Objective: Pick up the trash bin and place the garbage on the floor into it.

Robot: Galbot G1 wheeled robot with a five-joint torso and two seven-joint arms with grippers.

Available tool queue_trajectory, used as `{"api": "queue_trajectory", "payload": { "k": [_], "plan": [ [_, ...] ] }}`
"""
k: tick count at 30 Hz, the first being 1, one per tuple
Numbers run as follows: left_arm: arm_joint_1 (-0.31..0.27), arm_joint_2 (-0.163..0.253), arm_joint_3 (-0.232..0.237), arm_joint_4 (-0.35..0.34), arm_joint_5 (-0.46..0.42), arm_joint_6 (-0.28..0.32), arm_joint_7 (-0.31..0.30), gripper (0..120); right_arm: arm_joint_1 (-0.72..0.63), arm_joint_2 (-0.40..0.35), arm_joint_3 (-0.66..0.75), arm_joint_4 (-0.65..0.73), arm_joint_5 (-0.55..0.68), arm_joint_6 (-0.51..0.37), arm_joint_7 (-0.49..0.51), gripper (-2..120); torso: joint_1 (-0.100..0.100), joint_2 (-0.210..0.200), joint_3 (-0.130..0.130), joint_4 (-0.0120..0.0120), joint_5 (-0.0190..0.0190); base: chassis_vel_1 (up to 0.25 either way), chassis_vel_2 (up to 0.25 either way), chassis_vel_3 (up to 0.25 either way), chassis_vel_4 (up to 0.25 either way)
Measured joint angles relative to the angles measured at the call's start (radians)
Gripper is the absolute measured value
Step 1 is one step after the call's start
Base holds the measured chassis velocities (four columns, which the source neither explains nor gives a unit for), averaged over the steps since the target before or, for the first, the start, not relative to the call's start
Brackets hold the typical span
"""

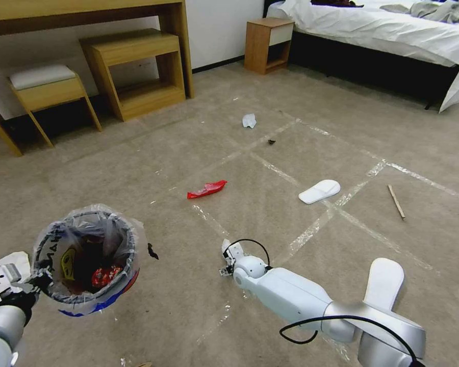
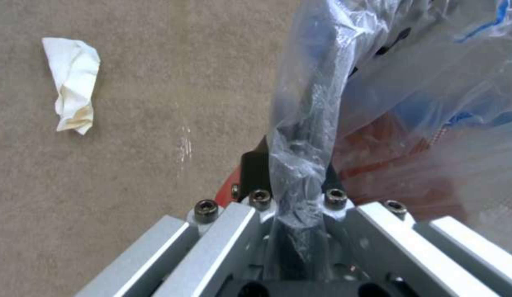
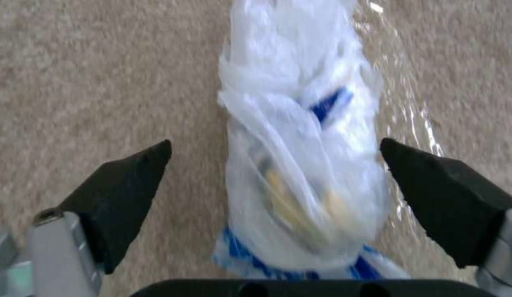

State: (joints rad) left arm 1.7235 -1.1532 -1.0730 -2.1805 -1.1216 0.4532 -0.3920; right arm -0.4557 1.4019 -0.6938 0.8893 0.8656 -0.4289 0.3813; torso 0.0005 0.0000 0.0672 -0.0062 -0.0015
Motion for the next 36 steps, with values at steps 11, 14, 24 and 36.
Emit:
{"api": "queue_trajectory", "payload": {
  "k": [11,14,24,36],
  "plan": [
    [0.009,-0.009,0.0,0.005,0.008,-0.01,0.006,1,-0.014,0.005,0.004,-0.009,-0.032,0.024,-0.01,59,0.0,0.0,0.0,0.0002,0.0003,0.0,0.0,0.0,0.0],
    [0.009,-0.011,0.001,0.003,0.01,-0.011,0.006,1,-0.019,-0.003,0.005,0.002,-0.038,0.025,-0.009,44,0.0,0.0,0.0,0.0001,0.0003,0.0,0.0,0.0,0.0],
    [0.005,-0.011,0.003,0.01,0.015,-0.012,0.006,1,-0.019,-0.051,0.006,0.097,-0.013,0.024,0.015,9,0.0,0.0,0.0,-0.0001,-0.0001,0.0,0.0,0.0,0.0],
    [-0.007,0.017,0.009,0.014,0.007,-0.004,-0.002,1,-0.032,-0.304,0.127,0.521,0.119,0.232,-0.062,1,0.0,0.0,0.0,-0.0003,-0.0001,0.0,0.0,0.0,0.0]
  ]
}}
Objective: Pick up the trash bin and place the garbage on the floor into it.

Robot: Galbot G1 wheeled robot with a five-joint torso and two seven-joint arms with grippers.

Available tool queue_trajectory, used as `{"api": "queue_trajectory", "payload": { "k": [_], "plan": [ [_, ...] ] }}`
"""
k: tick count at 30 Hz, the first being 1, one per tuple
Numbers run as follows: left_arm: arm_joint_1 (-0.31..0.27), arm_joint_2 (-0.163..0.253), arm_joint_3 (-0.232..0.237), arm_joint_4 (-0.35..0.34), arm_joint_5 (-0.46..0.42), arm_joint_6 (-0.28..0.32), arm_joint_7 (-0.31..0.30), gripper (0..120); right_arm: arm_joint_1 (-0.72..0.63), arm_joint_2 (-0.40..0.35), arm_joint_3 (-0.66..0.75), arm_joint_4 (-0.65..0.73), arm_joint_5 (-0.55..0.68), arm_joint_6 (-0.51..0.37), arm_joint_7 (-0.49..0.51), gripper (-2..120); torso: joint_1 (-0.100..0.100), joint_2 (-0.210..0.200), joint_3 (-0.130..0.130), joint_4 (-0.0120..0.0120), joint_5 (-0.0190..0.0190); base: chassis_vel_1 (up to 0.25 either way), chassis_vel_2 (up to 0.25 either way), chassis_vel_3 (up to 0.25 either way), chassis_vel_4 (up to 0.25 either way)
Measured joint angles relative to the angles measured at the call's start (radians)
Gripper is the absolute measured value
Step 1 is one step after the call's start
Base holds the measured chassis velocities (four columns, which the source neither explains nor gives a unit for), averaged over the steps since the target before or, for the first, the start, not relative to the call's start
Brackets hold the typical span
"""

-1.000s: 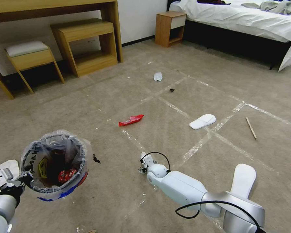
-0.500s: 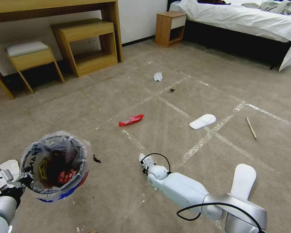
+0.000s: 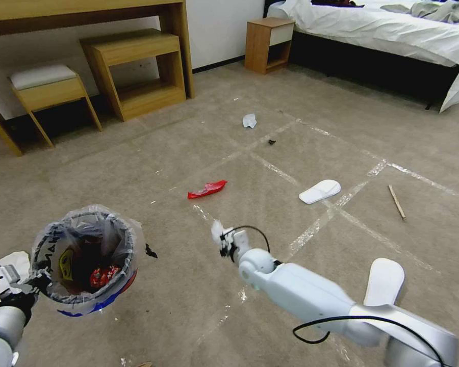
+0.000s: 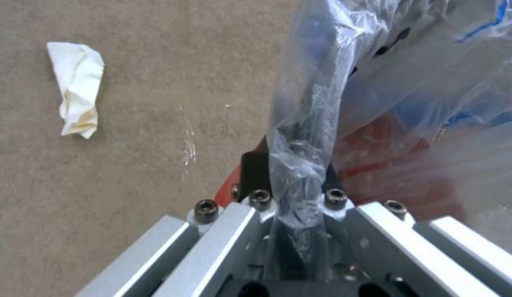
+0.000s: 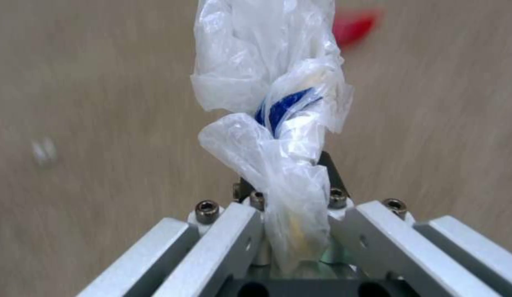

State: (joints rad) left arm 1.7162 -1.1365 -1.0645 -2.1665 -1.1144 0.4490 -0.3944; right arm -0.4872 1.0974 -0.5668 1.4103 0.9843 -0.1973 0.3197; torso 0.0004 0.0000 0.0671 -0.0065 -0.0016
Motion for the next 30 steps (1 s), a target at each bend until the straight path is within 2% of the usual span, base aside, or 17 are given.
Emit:
{"api": "queue_trajectory", "payload": {
  "k": [2,5,10,14,15,18,23,30],
  "plan": [
    [0.0,0.002,0.002,0.0,-0.001,0.002,0.0,1,-0.002,-0.03,0.011,0.028,0.003,0.034,-0.025,1,0.0,0.0,0.0,-0.0005,0.0,0.0,0.0,0.0,0.0],
    [-0.007,0.008,0.013,-0.006,-0.011,0.015,-0.006,1,-0.01,-0.124,0.062,0.136,0.01,0.19,-0.138,1,0.0,0.0,0.0,-0.0001,0.0004,0.0,0.0,0.0,0.0],
    [-0.01,0.011,0.018,-0.008,-0.017,0.021,-0.008,1,-0.013,-0.149,0.081,0.186,0.018,0.251,-0.176,1,0.0,0.0,0.0,0.0003,0.0004,0.0,0.0,0.0,0.0],
    [-0.025,0.028,0.026,-0.02,-0.058,0.042,-0.023,1,-0.004,-0.193,0.095,0.327,0.036,0.369,-0.257,1,0.0,0.0,0.0,0.0002,0.0004,0.0,0.0,0.0,0.0],
    [-0.025,0.028,0.026,-0.02,-0.058,0.042,-0.023,1,-0.004,-0.193,0.095,0.327,0.036,0.369,-0.257,1,0.0,0.0,0.0,0.0002,0.0004,0.0,0.0,0.0,0.0],
    [-0.033,0.048,0.034,-0.046,-0.113,0.07,-0.039,1,0.039,-0.207,0.07,0.442,0.05,0.418,-0.289,1,0.0,0.0,0.0,0.0004,0.0002,0.0,0.0,0.0,0.0],
    [-0.036,0.066,0.047,-0.062,-0.151,0.093,-0.051,1,0.104,-0.21,0.015,0.499,0.05,0.436,-0.314,1,0.0,0.0,0.0,0.0002,0.0002,0.0,0.0,0.0,0.0],
    [-0.04,0.11,0.059,-0.081,-0.207,0.127,-0.07,1,0.3,-0.183,-0.168,0.541,0.086,0.454,-0.342,1,0.0,0.0,0.0,0.0004,0.0002,0.0,0.0,0.0,0.0]
  ]
}}
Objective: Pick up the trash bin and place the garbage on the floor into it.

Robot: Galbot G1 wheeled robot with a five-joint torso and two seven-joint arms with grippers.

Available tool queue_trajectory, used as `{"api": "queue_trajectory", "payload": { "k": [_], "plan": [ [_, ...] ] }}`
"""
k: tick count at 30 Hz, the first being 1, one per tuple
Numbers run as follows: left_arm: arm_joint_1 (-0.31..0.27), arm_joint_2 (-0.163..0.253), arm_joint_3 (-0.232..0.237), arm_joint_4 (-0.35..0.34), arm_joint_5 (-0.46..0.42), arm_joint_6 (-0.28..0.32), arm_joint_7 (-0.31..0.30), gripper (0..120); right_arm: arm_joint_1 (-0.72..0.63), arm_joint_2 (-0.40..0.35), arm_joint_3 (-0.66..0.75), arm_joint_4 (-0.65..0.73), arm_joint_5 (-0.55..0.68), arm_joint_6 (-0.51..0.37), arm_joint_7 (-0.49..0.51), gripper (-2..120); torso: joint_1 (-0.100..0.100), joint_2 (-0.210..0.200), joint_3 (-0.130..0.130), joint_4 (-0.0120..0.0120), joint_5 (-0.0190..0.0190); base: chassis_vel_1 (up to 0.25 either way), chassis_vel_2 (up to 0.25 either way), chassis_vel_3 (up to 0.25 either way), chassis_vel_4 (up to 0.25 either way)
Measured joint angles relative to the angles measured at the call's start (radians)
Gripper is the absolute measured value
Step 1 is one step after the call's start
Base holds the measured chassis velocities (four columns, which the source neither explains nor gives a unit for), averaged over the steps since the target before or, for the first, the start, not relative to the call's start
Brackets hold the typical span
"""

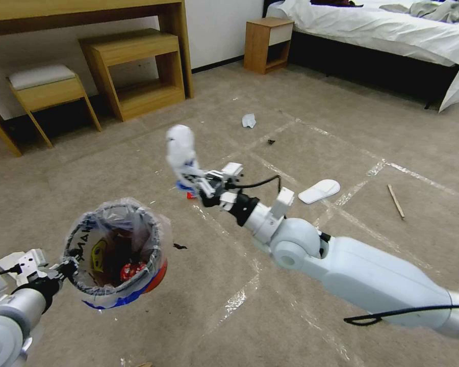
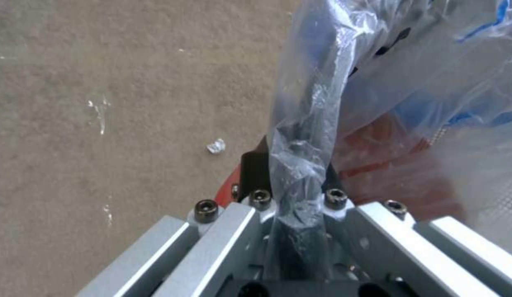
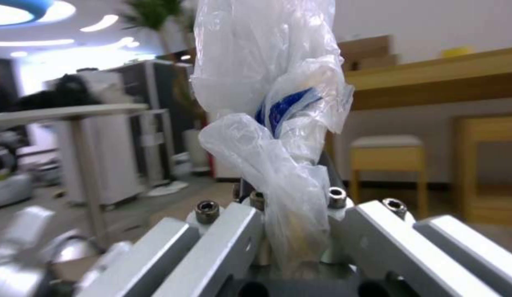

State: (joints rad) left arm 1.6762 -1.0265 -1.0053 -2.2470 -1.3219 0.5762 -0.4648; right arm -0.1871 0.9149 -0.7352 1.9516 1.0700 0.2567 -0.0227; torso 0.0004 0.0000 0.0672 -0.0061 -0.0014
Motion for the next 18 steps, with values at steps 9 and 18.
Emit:
{"api": "queue_trajectory", "payload": {
  "k": [9,18],
  "plan": [
    [-0.006,0.047,0.019,0.0,-0.055,0.031,-0.02,1,0.092,0.064,-0.143,-0.031,0.02,0.007,-0.011,1,0.0,0.0,0.0,-0.0001,-0.0002,0.0,0.0,0.0,0.0],
    [-0.012,0.096,0.02,0.04,-0.123,0.051,-0.052,1,0.141,0.145,-0.297,-0.086,0.011,0.001,-0.013,1,0.0,0.0,0.0,-0.0001,-0.0003,0.0,0.0,0.0,0.0]
  ]
}}
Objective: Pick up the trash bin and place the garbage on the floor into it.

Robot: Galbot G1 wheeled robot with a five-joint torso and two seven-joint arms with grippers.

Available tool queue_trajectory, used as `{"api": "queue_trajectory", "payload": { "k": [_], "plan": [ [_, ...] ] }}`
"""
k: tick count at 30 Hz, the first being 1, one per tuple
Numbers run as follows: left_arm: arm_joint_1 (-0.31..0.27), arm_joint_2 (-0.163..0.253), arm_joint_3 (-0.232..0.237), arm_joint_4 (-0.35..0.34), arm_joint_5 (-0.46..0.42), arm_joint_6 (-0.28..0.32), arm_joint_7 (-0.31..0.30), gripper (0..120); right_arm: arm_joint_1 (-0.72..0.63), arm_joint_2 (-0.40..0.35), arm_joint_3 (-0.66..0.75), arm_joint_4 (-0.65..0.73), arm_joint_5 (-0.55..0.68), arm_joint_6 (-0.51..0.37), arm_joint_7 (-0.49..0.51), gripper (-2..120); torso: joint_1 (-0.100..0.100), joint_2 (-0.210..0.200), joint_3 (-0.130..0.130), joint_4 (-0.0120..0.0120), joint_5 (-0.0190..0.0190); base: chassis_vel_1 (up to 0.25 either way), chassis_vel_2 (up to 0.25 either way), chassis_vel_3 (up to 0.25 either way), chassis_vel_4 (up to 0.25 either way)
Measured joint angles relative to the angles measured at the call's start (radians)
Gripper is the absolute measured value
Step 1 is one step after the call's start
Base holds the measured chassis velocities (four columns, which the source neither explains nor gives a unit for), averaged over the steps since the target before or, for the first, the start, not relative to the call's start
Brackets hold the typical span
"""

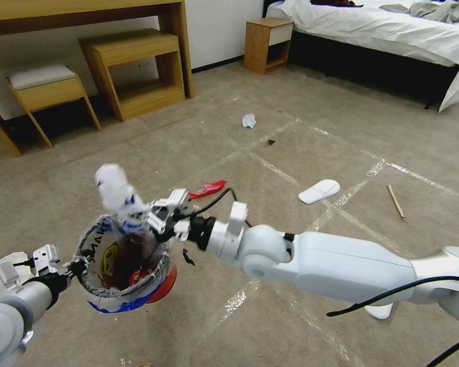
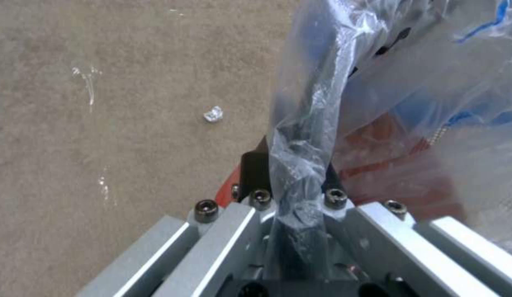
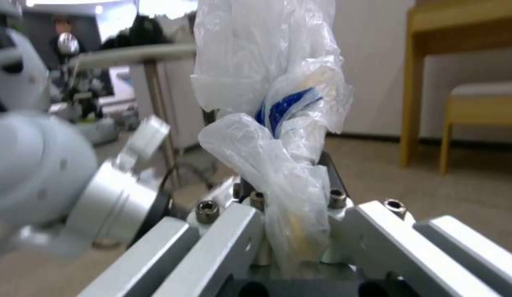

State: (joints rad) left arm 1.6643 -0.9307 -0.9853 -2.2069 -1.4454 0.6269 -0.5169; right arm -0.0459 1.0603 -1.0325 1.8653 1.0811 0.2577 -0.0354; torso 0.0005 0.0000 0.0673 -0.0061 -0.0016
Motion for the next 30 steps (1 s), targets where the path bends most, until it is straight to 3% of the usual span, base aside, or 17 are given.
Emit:
{"api": "queue_trajectory", "payload": {
  "k": [11,30],
  "plan": [
    [0.018,0.016,-0.011,-0.026,-0.022,0.001,-0.01,1,0.021,0.061,-0.075,-0.071,-0.026,-0.002,-0.002,1,0.0,0.0,0.0,0.0,0.0002,0.0,0.0,0.0,0.0],
    [0.04,-0.007,-0.026,-0.091,-0.011,-0.005,-0.01,1,0.027,0.148,-0.093,-0.166,-0.068,-0.022,0.008,1,0.0,0.0,0.0,-0.0001,0.0003,0.0,0.0,0.0,0.0]
  ]
}}
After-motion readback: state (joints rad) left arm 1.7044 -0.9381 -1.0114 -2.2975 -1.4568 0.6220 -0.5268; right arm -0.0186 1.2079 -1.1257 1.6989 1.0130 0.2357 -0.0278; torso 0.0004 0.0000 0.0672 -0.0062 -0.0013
